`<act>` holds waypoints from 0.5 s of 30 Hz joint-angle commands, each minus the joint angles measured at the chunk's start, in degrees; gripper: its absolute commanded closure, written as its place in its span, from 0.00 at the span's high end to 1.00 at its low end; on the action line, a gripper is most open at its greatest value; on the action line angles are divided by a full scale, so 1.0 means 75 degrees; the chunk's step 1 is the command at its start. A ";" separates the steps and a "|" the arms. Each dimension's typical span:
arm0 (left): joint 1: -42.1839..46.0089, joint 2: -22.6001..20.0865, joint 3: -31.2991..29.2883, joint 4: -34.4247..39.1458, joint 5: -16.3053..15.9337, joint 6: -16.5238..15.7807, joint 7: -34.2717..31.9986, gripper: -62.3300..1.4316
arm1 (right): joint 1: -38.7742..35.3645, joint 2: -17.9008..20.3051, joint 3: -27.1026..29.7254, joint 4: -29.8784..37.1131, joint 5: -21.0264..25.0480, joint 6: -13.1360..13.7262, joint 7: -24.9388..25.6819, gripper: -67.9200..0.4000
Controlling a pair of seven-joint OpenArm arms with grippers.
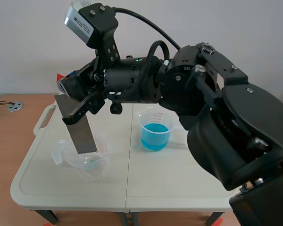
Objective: Hold the metal plate by the orange handle, dip it into the blue solution, take it out and point at it, then put the plate back in the beaker on the left.
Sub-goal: 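Put the plate into the left beaker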
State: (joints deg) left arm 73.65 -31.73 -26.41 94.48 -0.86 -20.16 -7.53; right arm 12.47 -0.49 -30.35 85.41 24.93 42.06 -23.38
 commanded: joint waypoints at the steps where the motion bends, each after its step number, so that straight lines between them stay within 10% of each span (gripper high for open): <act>1: 0.0006 0.0038 0.0006 0.0052 -0.0015 -0.0015 -0.0055 0.04 | 0.0114 -0.0087 -0.0017 -0.0035 0.0108 0.0088 0.0181 0.03; 15: -0.0047 0.0038 0.0006 0.0052 -0.0015 -0.0023 -0.0026 0.04 | 0.0114 -0.0087 -0.0020 -0.1105 0.0102 0.0088 0.0350 0.03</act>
State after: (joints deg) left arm 73.32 -31.73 -26.41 94.48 -0.86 -20.16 -7.16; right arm 12.47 -0.49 -30.46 76.64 24.91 42.04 -21.96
